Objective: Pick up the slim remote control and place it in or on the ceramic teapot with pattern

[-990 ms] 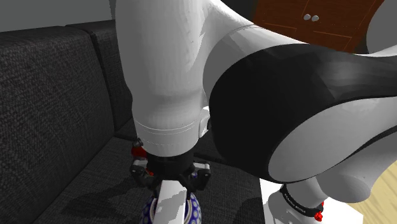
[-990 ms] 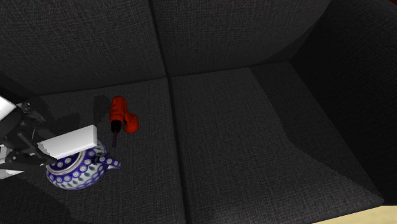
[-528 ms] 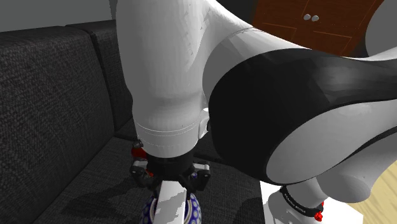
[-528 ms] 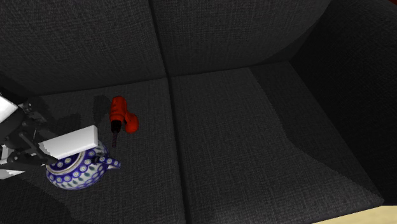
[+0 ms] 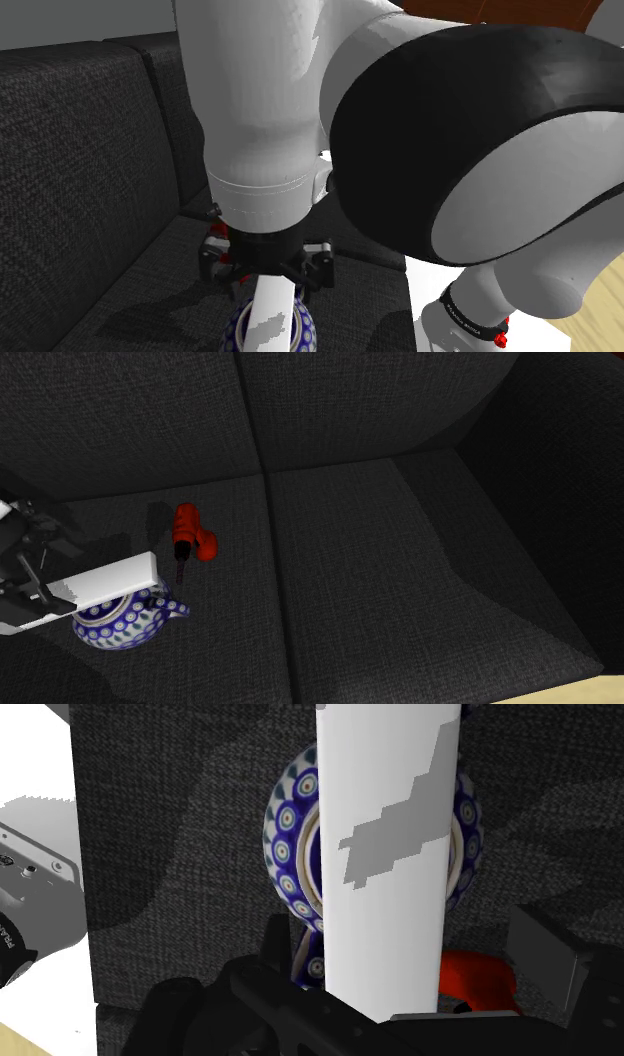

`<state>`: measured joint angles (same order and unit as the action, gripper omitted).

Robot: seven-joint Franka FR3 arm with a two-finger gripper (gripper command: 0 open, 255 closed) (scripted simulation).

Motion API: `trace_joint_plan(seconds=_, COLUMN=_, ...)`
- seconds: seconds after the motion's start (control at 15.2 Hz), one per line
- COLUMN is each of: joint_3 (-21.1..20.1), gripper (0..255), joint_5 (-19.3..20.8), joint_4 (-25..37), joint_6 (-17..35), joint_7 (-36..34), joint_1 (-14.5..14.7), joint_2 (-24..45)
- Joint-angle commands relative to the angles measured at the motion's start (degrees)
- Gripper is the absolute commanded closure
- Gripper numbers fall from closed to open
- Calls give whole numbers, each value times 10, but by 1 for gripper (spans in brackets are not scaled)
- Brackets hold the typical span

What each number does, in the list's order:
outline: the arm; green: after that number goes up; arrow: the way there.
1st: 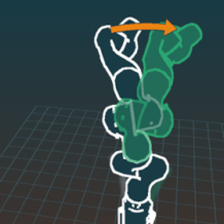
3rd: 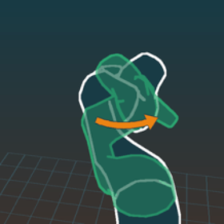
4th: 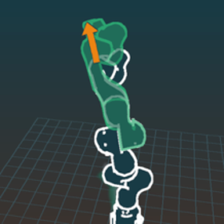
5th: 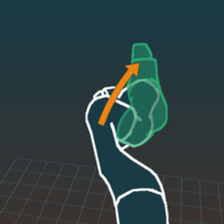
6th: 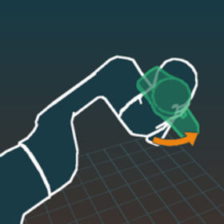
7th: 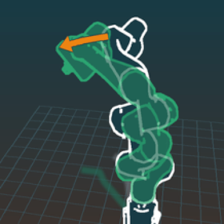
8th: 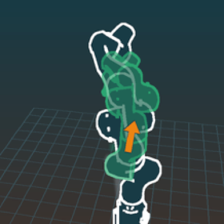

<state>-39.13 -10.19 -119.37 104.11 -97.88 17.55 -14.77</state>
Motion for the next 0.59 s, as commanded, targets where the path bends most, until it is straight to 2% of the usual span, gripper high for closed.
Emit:
trace_joint_plan(seconds=0.0, joint_3=3, gripper=0, joint_5=1, joint_4=32, joint_6=-34, joint_7=-2, joint_1=-1, joint_2=-1)
trace_joint_plan(seconds=0.07, joint_3=5, gripper=0, joint_5=3, joint_4=48, joint_6=-49, joint_7=-2, joint_1=-2, joint_2=-1)
trace_joint_plan(seconds=0.53, joint_3=5, gripper=0, joint_5=3, joint_4=48, joint_6=-49, joint_7=-2, joint_1=-2, joint_2=-1)
